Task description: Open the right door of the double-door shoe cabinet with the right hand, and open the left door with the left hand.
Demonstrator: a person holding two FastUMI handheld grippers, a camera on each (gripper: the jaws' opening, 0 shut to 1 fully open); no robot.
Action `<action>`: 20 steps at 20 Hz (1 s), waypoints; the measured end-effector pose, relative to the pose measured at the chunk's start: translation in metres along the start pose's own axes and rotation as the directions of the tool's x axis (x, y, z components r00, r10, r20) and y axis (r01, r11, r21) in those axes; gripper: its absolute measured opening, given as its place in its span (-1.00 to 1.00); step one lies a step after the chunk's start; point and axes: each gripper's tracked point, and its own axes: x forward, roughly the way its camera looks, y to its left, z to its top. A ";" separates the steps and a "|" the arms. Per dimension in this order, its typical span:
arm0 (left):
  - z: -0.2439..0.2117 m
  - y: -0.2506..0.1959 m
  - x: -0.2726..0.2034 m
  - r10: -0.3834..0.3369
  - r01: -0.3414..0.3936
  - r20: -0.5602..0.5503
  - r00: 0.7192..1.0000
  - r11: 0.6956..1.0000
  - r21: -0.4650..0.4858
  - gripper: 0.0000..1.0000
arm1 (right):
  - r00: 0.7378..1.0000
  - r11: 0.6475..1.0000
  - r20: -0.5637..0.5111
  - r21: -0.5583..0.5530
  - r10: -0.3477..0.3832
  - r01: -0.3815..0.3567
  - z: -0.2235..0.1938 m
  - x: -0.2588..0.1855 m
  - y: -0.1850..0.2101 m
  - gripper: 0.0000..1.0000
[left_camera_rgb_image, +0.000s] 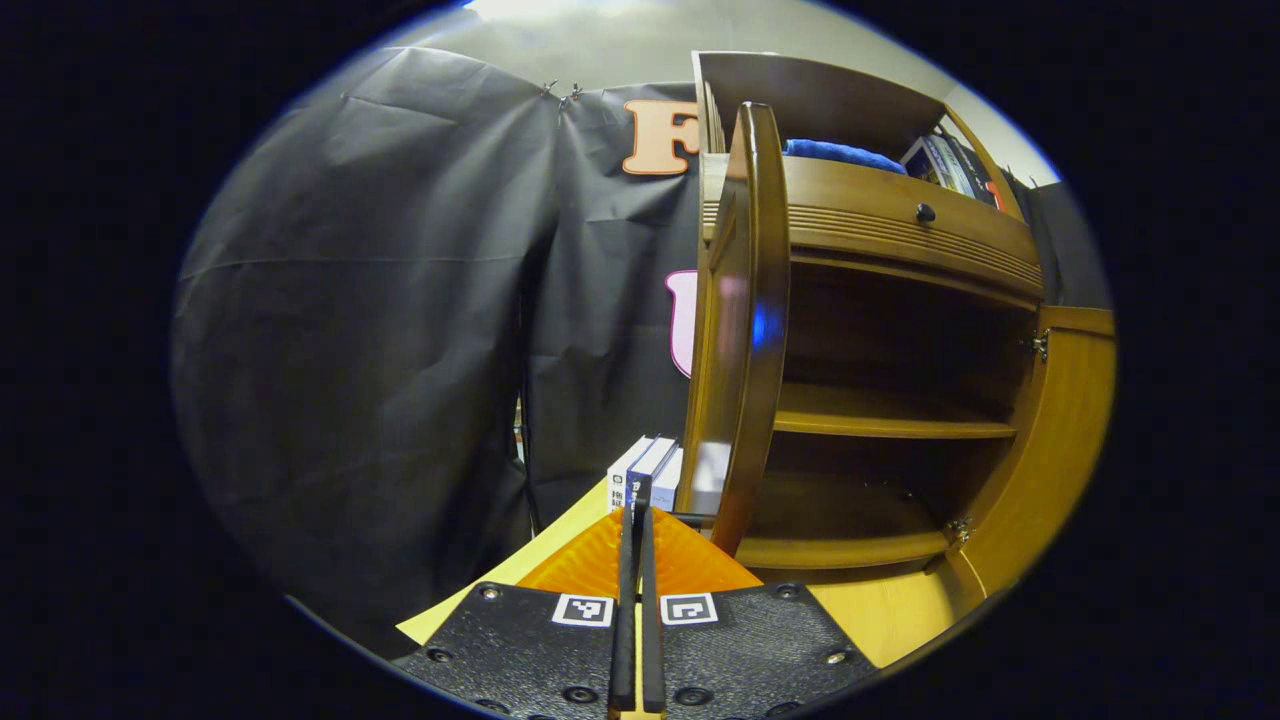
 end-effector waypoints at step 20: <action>0.015 0.090 -0.010 0.161 -0.163 -0.026 0.987 0.979 -0.123 -0.99 | 0.995 0.995 0.101 0.100 0.016 -0.026 0.016 -0.021 -0.016 -0.66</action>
